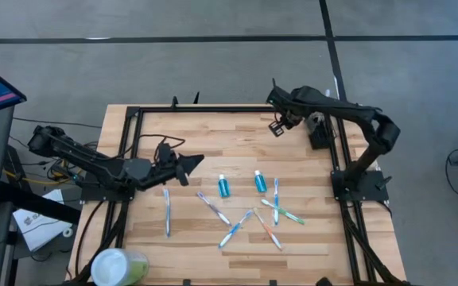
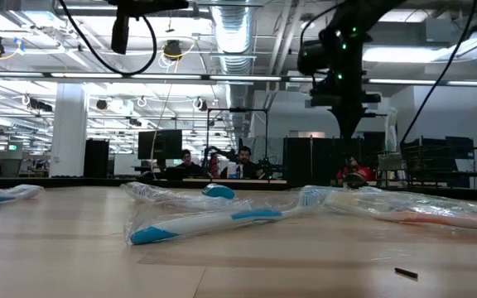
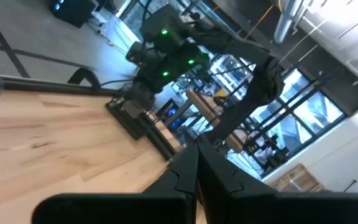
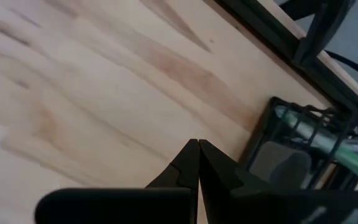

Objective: Pick & Place toothbrushing station
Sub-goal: Adjust the wire organizer

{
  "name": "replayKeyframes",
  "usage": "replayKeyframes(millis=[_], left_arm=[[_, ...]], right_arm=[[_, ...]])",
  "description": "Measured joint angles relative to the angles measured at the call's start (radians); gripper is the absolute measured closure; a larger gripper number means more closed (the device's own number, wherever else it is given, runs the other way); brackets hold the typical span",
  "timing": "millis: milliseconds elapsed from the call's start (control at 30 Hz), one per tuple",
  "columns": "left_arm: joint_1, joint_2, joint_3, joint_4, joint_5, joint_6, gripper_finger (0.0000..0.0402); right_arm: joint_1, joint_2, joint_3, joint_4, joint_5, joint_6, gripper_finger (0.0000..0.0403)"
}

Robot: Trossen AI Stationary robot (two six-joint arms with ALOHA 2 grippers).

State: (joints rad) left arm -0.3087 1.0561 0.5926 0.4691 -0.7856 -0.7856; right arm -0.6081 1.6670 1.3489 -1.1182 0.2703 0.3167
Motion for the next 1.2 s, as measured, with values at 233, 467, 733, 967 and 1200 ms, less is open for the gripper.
replayKeyframes(millis=[233, 467, 733, 967, 1200], left_arm=[[0.031, 0.0, 0.0, 0.023, 0.005, 0.034, 0.04], [0.07, 0.0, 0.0, 0.043, 0.005, 0.056, 0.04], [0.075, 0.0, 0.0, 0.076, 0.005, 0.106, 0.04], [0.075, 0.0, 0.0, 0.09, 0.005, 0.13, 0.04], [0.075, 0.0, 0.0, 0.117, 0.005, 0.158, 0.04]], right_arm=[[-0.092, 0.05, 0.0, 0.011, 0.004, -0.048, 0.0403], [-0.169, 0.1, 0.0, 0.008, 0.025, -0.084, 0.0403], [-0.215, 0.13, 0.0, -0.007, 0.125, -0.141, 0.0403], [-0.242, 0.131, 0.0, -0.019, 0.167, -0.18, 0.0403], [-0.254, 0.15, 0.0, -0.059, 0.185, -0.203, 0.0403]])
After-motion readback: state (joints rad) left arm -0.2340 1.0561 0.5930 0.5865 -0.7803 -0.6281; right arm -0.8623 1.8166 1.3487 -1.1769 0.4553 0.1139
